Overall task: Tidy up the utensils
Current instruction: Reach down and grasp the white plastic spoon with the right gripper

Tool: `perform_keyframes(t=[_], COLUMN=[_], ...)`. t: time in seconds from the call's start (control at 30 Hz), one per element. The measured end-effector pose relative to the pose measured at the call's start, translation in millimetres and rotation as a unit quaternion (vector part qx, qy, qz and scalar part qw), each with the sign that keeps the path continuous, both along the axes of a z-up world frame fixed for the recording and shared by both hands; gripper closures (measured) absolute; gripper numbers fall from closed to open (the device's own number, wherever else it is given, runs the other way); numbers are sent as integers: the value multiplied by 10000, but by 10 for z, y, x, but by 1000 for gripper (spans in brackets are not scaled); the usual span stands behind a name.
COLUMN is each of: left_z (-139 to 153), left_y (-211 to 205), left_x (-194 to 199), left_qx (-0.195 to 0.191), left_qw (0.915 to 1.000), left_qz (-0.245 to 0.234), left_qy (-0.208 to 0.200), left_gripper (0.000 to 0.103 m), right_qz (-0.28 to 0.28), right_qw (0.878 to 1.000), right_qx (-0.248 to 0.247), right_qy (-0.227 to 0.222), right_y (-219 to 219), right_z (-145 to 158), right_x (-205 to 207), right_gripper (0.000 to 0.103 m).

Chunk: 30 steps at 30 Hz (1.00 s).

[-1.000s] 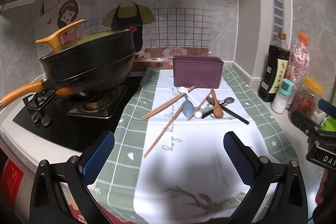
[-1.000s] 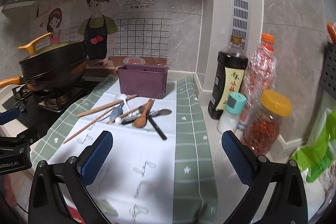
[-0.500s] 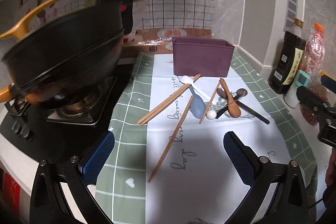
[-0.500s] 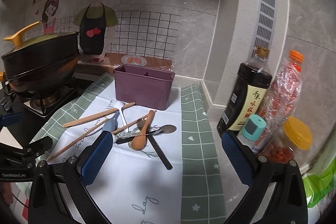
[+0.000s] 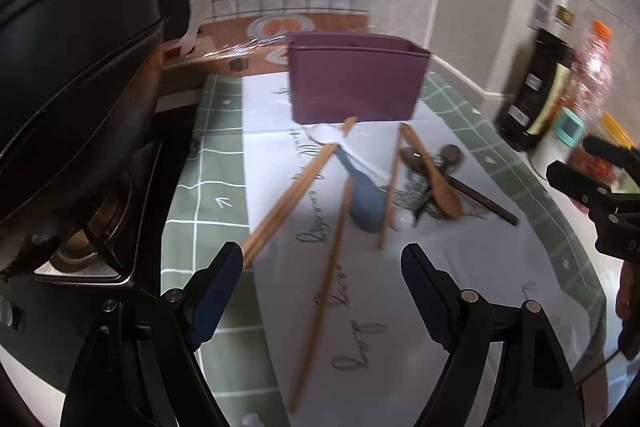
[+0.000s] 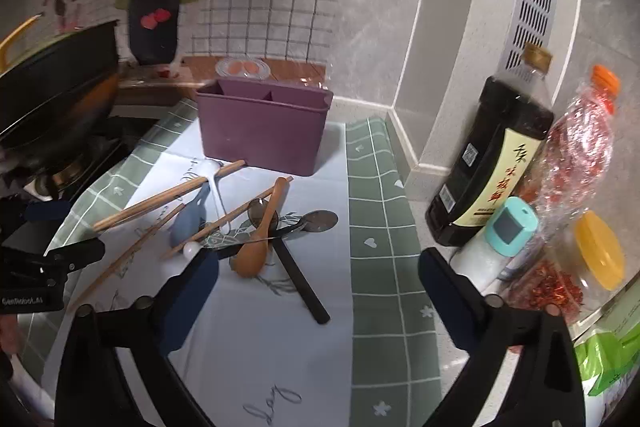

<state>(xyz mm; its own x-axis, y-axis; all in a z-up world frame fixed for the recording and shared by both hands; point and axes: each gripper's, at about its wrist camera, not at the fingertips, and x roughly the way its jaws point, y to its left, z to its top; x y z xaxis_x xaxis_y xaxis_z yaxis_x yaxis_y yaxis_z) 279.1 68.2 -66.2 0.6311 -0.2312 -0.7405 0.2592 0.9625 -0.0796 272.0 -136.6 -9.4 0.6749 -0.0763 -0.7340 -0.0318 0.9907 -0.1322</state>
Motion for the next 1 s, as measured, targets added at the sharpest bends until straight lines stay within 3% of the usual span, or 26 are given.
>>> perform_keyframes(t=[0.17,0.23,0.37,0.57,0.67,0.9,1.0], left_z=[-80,-62,-82,-71,-43,-15,-26], left_y=[77,123,150,265,313,448,412], left_x=[323,362,385,217,84,-127,-146], left_qx=[-449,-542,-347,-248,118,65,107], left_qw=[9981,9974,9984,9953,9938,9900,9900], left_qz=[126,73,71,621,872,1249,1246], left_qy=[414,474,439,706,675,651,650], left_gripper=[21,21,23,23,23,23,23], right_qz=[14,312,1077,2153,2338,2595,2480], right_qw=[9986,9971,9898,9670,9624,9557,9582], right_qx=[194,204,221,740,696,6,-10], right_qy=[495,669,905,1141,1195,1387,1430], right_y=[100,220,568,853,1005,1329,1311], right_z=[-179,-245,-439,-700,-817,-1064,-1047], right_x=[272,352,644,1281,1595,1857,1840], right_gripper=[36,43,73,74,74,73,73])
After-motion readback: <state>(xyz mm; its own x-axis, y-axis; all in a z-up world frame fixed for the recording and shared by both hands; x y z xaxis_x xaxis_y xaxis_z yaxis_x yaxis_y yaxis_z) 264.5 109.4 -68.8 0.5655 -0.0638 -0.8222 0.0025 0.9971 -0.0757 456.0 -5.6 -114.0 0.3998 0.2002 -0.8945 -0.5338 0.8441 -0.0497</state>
